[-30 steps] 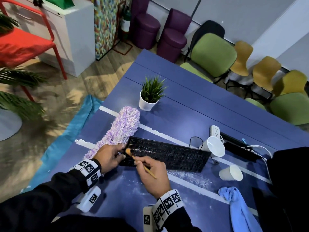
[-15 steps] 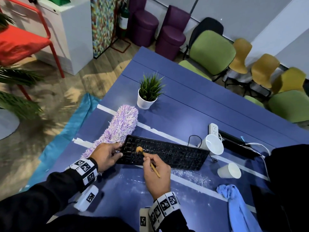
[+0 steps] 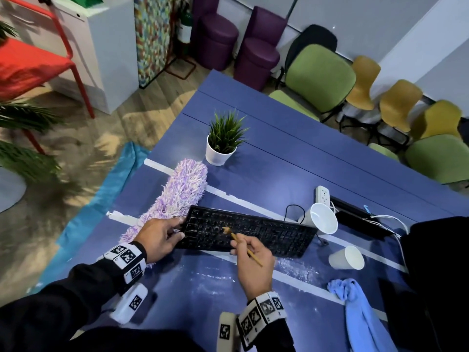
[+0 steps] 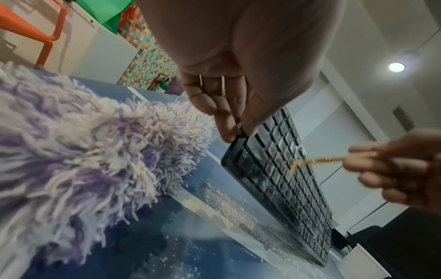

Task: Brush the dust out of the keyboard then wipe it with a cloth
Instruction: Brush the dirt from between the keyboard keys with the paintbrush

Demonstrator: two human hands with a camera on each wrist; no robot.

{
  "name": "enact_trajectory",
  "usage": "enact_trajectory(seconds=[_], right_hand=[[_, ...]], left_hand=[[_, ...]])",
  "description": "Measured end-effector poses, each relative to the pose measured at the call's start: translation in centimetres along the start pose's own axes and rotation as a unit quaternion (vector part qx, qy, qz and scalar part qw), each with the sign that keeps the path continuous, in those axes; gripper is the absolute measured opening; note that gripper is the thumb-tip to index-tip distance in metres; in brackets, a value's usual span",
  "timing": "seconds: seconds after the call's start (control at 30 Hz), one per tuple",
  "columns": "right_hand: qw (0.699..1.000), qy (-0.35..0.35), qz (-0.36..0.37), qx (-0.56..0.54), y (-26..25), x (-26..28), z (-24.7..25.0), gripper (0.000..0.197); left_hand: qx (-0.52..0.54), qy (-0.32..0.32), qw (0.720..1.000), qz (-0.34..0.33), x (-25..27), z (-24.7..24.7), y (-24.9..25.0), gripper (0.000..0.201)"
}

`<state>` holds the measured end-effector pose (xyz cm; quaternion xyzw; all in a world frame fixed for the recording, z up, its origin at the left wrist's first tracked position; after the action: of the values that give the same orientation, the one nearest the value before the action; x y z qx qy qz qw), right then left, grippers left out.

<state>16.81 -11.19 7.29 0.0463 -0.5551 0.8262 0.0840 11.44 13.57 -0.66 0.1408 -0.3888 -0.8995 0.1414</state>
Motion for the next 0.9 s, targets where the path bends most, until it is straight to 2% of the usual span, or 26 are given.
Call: enact_trajectory(seconds=[0.07,0.2,0.37,0.5,0.63,0.77,0.9], right_hand=[[0.997,-0.018,-0.046,-0.057,0.5,0.1,-0.7,0.019],[0.980,0.069,-0.123,-0.139,2.3,-1.2,1.4,0.023],[0.991,-0.011,-0.079,-0.104,0.4,0.1,-1.4,0.021],[0.991,0.042,-0.076,-0.099,0.9,-0.3,0.0,0.021],[0.996,-0.045,-0.039,-0.070,-0.1,1.7,-2.6,0.021],[0.997,-0.008,-0.034,-0.076,-0.2,1.1,-2.1,0.021],[0.990,-0.133,0.030,-0.017,-1.9,3.1,-5.0,0.017]], left_hand=[[-0.010,0.004,1.000,-0.002,0.0,0.0,-0.1,0.043],[-0.007,0.007,1.000,-0.014,0.1,0.0,0.5,0.044],[-0.013,0.010,1.000,-0.011,0.0,0.3,0.3,0.041],[-0.007,-0.013,1.000,-0.003,0.1,-0.2,0.1,0.045],[-0.018,-0.015,1.000,0.002,0.1,-0.1,0.3,0.043],[0.001,-0.012,1.000,0.004,0.0,0.2,0.7,0.043],[0.003,-0.012,1.000,-0.006,0.0,0.7,1.5,0.020]])
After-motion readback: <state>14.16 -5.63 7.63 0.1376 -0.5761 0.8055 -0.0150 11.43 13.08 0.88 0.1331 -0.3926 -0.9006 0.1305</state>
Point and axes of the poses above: each hand's wrist, its own x-axis away from the middle knuckle, its own z-axis out of the back of the hand, y = z × x, the point moved 10 cm from there along -x, towards the middle knuckle, and after that the axes turned 10 degrees about y, right-handed, at the moved point
